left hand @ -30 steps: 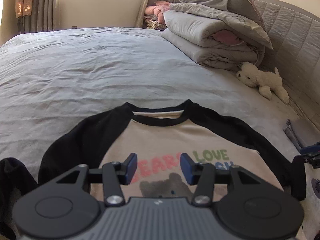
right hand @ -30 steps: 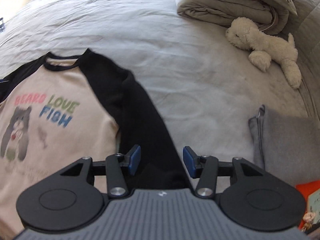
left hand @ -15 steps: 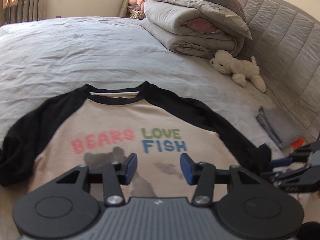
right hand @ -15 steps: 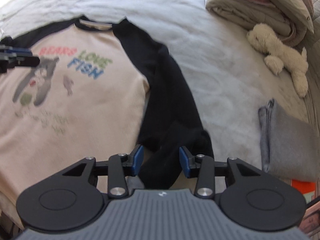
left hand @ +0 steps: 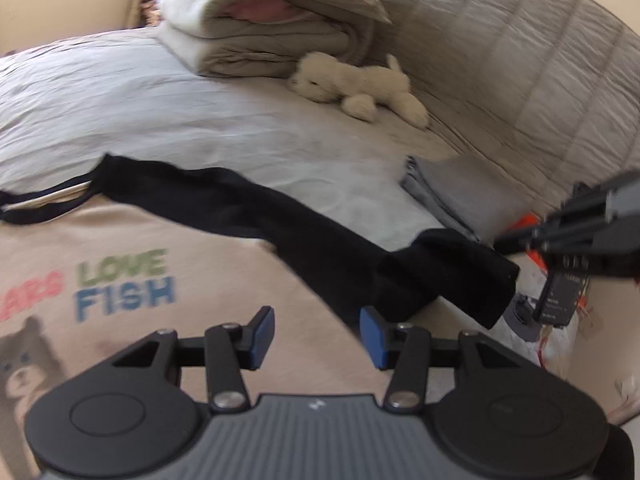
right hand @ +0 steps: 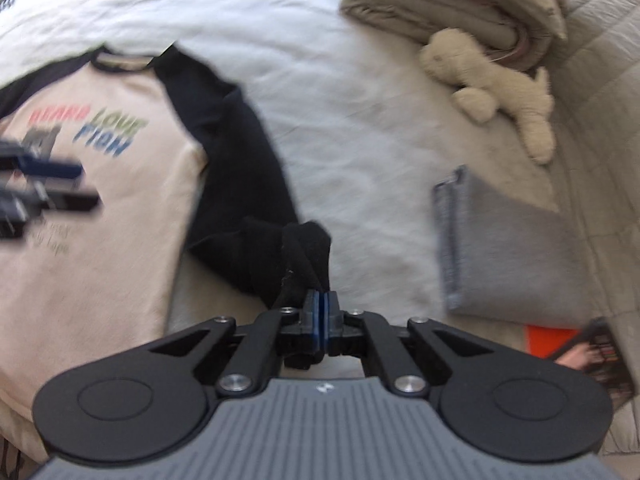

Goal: Fold clothes

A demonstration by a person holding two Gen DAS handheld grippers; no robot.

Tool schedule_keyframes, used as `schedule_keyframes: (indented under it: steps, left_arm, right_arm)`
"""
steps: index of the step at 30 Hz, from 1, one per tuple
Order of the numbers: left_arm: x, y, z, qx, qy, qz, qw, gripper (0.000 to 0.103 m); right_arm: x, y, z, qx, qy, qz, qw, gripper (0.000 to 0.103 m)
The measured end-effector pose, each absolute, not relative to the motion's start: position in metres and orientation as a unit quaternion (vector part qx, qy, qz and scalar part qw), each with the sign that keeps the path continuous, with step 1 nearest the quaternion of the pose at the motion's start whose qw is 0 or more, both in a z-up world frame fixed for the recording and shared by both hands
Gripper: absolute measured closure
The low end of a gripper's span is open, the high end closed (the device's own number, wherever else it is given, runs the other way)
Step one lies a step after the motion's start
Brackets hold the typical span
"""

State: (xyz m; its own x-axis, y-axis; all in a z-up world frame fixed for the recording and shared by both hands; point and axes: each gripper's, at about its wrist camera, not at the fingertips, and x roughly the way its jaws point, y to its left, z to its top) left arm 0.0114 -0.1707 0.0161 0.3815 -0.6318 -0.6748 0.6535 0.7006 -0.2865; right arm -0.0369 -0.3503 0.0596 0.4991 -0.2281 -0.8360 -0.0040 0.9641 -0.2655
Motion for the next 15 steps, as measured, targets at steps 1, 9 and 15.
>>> schedule_keyframes:
  steps: [1, 9, 15]
  left_arm:
    - [0.011, -0.181, 0.013, 0.023, 0.399, -0.391, 0.829, 0.054]
    - [0.012, -0.233, -0.006, 0.09, 0.401, -0.408, 0.816, 0.061]
    - [0.02, -0.236, -0.016, 0.067, 0.42, -0.417, 0.803, 0.095]
  right_arm:
    - [-0.036, -0.354, 0.063, -0.115, 0.493, -0.072, 0.859, 0.102]
    - [-0.027, -0.374, 0.077, -0.083, 0.481, -0.089, 0.868, 0.088]
    - [-0.043, -0.357, 0.064, -0.05, 0.482, -0.001, 0.875, 0.078]
